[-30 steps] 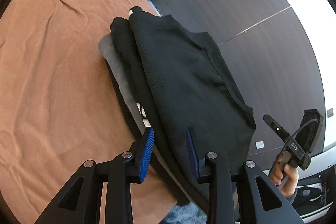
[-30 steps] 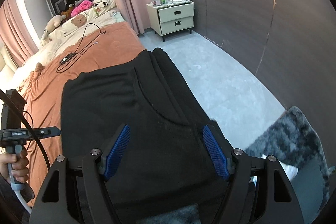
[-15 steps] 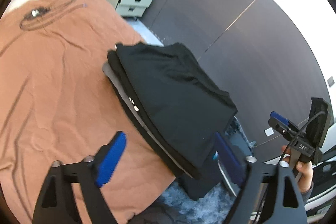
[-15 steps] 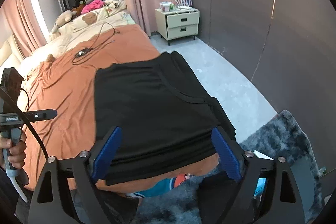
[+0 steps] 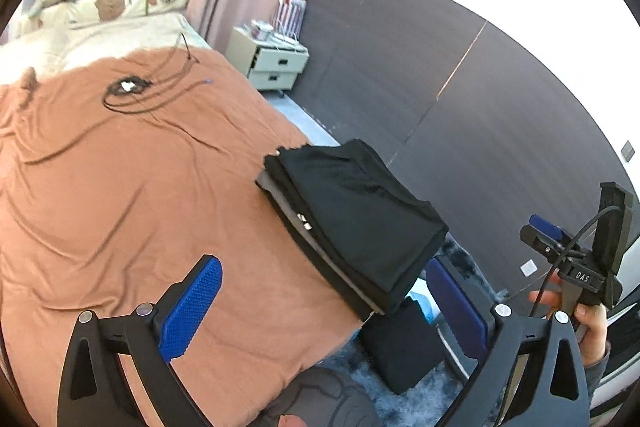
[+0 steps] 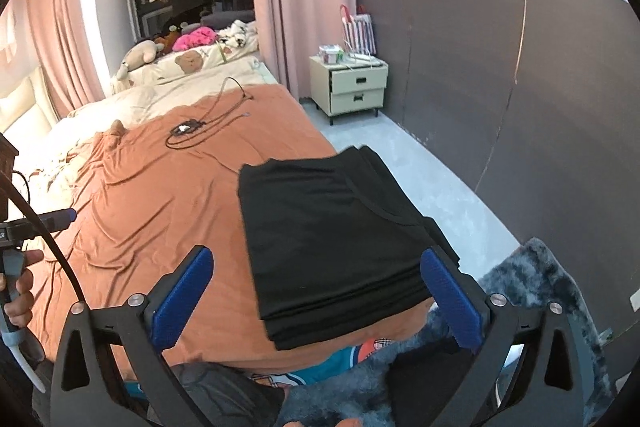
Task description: Fold small clothes
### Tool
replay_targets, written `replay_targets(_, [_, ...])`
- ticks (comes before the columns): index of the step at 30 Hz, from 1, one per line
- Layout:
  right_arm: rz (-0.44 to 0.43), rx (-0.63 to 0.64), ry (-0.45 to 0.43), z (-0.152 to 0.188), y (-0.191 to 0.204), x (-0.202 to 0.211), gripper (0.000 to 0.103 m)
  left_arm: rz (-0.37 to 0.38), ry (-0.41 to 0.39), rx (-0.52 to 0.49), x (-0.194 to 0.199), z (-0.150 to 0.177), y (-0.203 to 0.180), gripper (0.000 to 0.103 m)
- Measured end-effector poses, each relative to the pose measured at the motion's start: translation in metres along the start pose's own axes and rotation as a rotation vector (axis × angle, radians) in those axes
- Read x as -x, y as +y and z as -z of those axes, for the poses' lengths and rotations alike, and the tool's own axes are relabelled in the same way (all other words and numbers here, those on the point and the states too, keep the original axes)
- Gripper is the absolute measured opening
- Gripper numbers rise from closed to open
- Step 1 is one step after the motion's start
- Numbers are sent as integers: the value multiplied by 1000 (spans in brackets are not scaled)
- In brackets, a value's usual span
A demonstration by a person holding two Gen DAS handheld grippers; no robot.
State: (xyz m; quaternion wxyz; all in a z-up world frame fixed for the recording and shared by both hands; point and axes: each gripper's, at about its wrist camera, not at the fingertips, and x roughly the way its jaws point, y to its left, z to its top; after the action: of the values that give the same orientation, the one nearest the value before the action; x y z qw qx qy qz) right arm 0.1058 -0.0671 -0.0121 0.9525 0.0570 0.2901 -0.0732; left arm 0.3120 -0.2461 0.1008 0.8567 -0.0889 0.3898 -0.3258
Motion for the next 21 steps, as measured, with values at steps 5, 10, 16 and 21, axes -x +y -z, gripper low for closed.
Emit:
replay_targets(5, [-3, 23, -45, 15, 12, 22, 103, -50, -47, -26, 34, 12, -3, 103])
replay_targets(10, [-23, 19, -70, 31, 14, 40, 103, -83, -80, -25, 64, 28, -4, 103])
replay_targets(16, [-54, 33, -104, 57, 16, 58, 103, -134, -126, -34, 97, 51, -5, 103])
replay_targets(21, [-42, 44, -141, 79, 17, 73, 103, -190, -176, -55, 122, 72, -8, 103])
